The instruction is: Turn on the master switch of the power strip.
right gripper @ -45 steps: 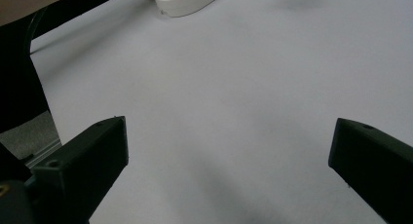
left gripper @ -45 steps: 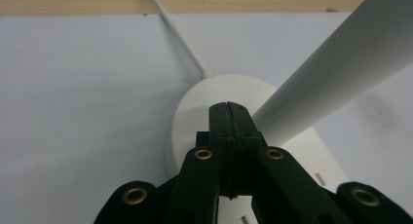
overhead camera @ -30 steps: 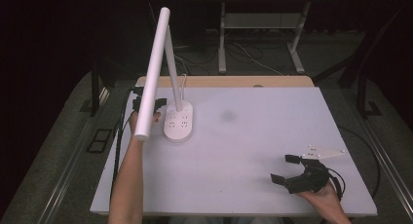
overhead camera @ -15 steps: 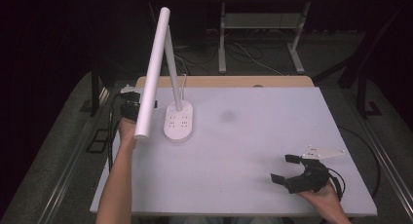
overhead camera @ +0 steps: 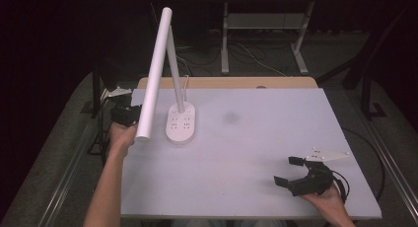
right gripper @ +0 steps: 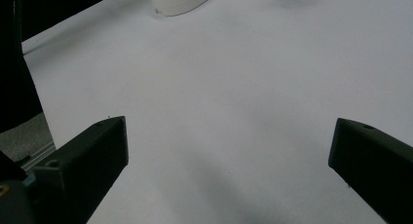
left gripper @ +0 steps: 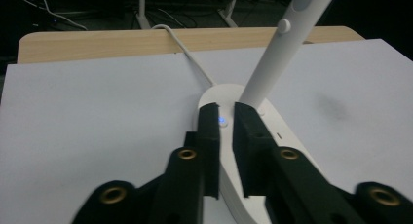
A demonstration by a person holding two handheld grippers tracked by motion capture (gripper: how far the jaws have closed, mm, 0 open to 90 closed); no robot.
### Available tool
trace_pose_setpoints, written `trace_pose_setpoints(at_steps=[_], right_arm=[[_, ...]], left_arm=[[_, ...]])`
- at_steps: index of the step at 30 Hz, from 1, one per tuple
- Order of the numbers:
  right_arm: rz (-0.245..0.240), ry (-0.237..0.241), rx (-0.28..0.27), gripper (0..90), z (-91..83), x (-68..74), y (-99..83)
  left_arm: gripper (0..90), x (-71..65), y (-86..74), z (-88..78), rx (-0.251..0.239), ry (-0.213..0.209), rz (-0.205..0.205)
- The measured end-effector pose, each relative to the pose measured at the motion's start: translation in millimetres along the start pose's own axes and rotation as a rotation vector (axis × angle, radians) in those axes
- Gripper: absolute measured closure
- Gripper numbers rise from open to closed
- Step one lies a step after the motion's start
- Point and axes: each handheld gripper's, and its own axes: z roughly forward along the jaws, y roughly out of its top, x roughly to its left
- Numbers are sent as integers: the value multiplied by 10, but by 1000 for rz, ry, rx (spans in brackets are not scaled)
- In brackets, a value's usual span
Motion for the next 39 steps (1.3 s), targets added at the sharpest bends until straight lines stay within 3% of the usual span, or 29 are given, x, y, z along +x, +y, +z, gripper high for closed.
trace_pose_setpoints(at_steps=[3, 4, 5, 6, 8, 9, 12, 15, 17, 27, 39], right_arm=[[-3, 1, 0, 3, -3, 3, 1], [-7, 1, -1, 3, -6, 2, 1], [-7, 1, -1, 3, -6, 2, 1], [-6, 2, -3, 3, -9, 3, 1], [-7, 2, -6, 3, -9, 2, 0], [-7, 2, -6, 3, -9, 2, 0], [-1, 1, -12, 3, -18, 5, 1], [-4, -1, -15, 3, -23, 3, -1], [-2, -1, -16, 3, -23, 3, -1], [-7, 0, -22, 3, -31, 20, 2], [-9, 1, -24, 3, -40, 34, 7]], left_arm=[[622, -33, -31, -56, -1, -15, -3], [513, -41, -38, -74, 2, -23, -2], [513, -48, -48, -93, 6, -34, -2], [410, -56, -59, -110, 7, -45, -4], [309, -69, -79, -146, 12, -60, -4], [309, -70, -85, -158, 23, -62, -10], [143, -104, -118, -209, 7, -81, -46], [105, -130, -155, -244, -3, -98, -56], [0, -155, -175, -255, 10, -113, -62], [0, -388, -346, -369, -9, -193, -23], [0, -666, -560, -387, -1, -235, 24]])
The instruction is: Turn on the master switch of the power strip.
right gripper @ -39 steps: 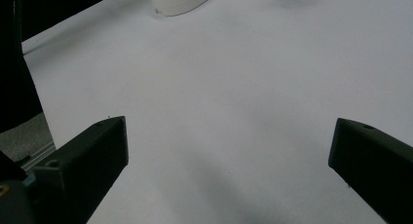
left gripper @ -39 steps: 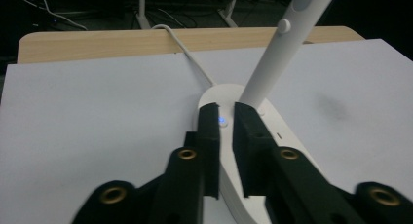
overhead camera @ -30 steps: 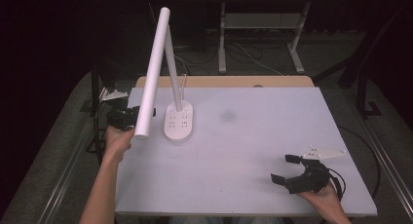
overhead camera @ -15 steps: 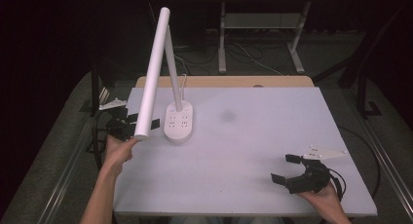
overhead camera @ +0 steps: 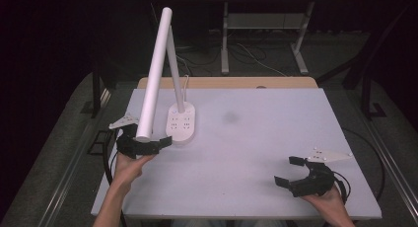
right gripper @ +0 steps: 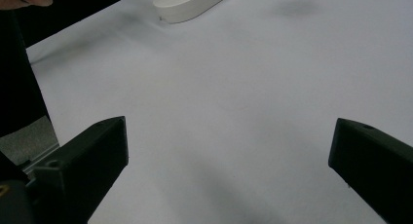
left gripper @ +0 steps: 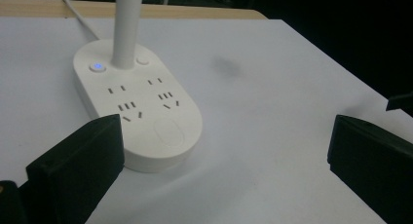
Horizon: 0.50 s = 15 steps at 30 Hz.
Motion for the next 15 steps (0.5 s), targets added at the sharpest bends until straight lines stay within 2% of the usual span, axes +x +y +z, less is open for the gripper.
trace_pose_setpoints(at_steps=[6, 15], right_arm=[[0, 1, 0, 3, -1, 1, 0], [-3, 1, -1, 3, -9, 5, -2]], left_arm=[[0, -110, -78, 16, 4, -31, 11], [0, -331, -282, 97, 46, -83, 72]])
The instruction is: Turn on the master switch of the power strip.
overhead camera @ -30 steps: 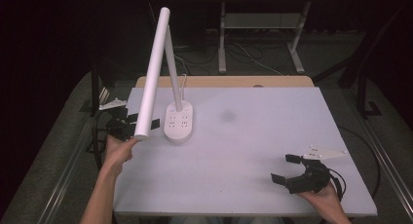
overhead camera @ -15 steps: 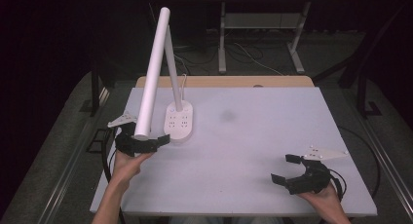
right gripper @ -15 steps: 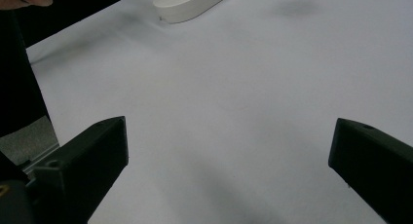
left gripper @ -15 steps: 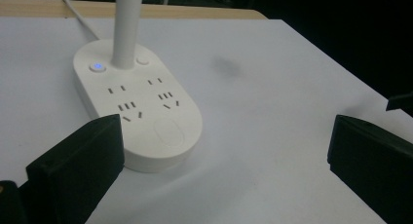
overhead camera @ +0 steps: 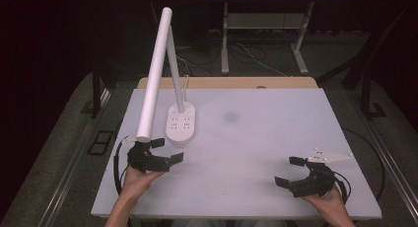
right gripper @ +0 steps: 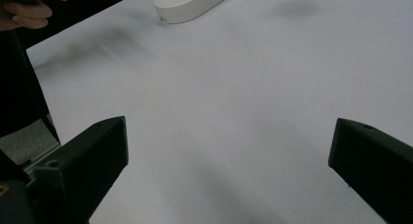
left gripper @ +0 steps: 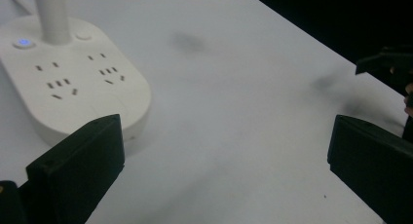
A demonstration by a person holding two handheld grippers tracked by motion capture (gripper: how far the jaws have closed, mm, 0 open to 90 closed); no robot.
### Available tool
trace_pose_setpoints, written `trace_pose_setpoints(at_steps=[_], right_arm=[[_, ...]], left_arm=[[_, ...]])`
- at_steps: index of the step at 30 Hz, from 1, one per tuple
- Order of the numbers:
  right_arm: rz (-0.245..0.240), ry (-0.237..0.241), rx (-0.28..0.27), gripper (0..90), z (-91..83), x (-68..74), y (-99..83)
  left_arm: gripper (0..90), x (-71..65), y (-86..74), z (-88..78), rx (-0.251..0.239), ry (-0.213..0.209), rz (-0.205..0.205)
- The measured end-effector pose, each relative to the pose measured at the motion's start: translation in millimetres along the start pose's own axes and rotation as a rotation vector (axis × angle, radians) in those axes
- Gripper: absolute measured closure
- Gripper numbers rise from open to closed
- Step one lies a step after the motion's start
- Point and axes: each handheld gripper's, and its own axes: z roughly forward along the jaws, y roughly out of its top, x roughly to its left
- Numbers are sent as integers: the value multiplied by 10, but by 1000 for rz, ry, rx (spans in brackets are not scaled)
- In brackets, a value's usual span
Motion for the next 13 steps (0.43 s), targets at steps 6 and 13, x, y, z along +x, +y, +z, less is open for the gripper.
trace_pose_setpoints(at_steps=[6, 13], right_arm=[[1, 4, 4, 3, 0, 4, -10], [2, 7, 7, 3, 0, 12, -19]], left_arm=[[0, -95, -137, 51, 19, -25, 16], [0, -120, -291, 135, 66, -63, 37]])
